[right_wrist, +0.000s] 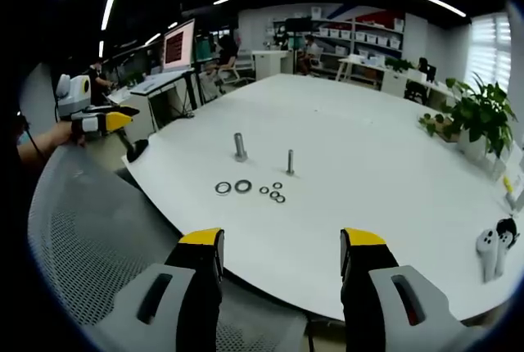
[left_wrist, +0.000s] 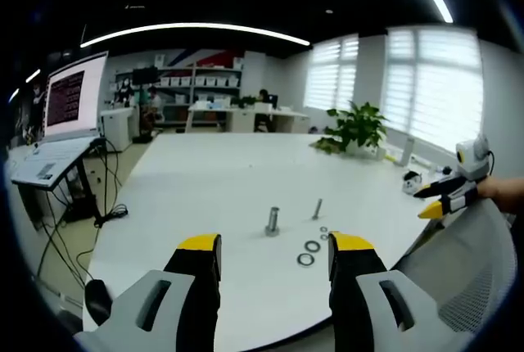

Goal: Place the washer onto the threaded stud by aligning its center hole with the stud, sliding it down to the base, and recovering from edge contact or off-axis alignment until the washer reaches the visible bottom stop.

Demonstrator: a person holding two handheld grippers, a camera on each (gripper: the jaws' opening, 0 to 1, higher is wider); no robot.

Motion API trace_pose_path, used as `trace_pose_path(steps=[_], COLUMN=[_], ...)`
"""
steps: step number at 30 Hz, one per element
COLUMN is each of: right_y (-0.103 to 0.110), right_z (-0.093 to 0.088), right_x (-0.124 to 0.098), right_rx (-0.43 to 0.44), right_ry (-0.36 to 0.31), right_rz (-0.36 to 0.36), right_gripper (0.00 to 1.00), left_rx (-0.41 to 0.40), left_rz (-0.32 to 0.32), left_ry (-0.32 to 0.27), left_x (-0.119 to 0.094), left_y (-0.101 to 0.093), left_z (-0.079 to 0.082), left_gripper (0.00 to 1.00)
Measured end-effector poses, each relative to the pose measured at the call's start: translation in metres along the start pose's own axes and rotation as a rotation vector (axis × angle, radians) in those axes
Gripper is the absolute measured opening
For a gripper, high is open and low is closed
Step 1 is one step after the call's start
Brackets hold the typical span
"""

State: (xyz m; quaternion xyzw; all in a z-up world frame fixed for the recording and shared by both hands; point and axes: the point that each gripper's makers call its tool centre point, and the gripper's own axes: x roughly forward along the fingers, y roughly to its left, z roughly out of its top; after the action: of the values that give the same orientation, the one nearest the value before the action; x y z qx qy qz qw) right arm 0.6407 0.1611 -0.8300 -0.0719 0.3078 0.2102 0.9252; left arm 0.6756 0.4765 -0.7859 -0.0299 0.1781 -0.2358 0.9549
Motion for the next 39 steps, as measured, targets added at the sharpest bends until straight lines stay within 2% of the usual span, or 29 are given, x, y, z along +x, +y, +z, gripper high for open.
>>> trace_pose_path(steps=[8,12,39], right_y=[0.0017,0.0019,0.0019], right_z=[-0.0042,-0.0004,-0.0028], right_x=[0.0011,0.0003,-0.0001], right_rx=[0.015,0.015,0.02], right_ry=[0.024,0.001,0.012], right_rz=[0.011,0.013,0.012], right_gripper=[0.58,0.58,0.57], left_rx=[0.0,-0.001,-0.002], left_rz=[-0.003,-0.003,0.0], left_ry=[0.013,0.015,0.023], left_x=[0.0003,0.0005,0.0005], left_y=[-0.0012,-0.0008,-0.0008], left_z=[-0.0015,-0.0019,-0.0029], left_gripper=[0.51,0.51,0.51])
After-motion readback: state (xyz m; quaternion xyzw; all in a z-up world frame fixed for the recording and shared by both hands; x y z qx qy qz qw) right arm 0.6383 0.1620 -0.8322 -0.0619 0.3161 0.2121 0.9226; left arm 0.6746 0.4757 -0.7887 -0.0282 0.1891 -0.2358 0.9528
